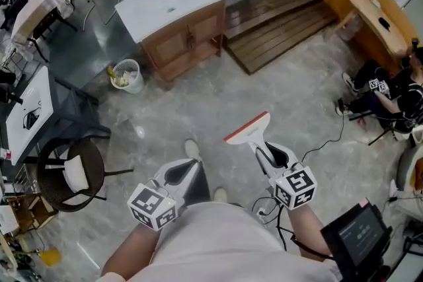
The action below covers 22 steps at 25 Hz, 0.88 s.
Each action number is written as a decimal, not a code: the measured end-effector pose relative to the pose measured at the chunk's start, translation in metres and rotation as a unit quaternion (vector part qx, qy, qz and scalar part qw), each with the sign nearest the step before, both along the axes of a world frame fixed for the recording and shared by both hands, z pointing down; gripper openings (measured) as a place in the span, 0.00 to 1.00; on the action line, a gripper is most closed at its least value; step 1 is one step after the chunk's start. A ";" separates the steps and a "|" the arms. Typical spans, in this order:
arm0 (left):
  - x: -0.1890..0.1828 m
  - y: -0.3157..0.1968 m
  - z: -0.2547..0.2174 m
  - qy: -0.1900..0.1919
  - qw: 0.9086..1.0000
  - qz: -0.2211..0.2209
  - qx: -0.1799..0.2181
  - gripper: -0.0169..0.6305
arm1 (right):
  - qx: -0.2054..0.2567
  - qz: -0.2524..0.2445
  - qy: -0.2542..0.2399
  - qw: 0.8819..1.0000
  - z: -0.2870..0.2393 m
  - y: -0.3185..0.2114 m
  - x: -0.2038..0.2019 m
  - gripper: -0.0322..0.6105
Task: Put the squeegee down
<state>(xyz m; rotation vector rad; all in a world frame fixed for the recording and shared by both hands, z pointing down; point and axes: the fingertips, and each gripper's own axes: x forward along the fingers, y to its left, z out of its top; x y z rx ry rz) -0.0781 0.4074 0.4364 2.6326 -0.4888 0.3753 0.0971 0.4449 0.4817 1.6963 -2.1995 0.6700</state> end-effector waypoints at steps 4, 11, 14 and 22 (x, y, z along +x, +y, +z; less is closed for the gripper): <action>0.007 -0.083 0.014 0.009 1.000 0.004 -0.007 0.03 | -0.007 0.019 0.013 1.000 0.001 -0.067 0.013 0.21; 0.017 -0.243 -0.009 0.041 0.999 0.022 -0.002 0.03 | -0.006 0.022 0.028 0.999 -0.010 -0.224 0.021 0.21; 0.010 -0.289 -0.011 0.048 0.998 0.031 -0.010 0.03 | 0.005 0.027 0.030 0.999 -0.016 -0.280 0.022 0.21; -0.011 -0.376 -0.013 0.056 0.998 -0.030 -0.012 0.03 | 0.003 0.027 0.010 1.000 -0.013 -0.399 0.038 0.21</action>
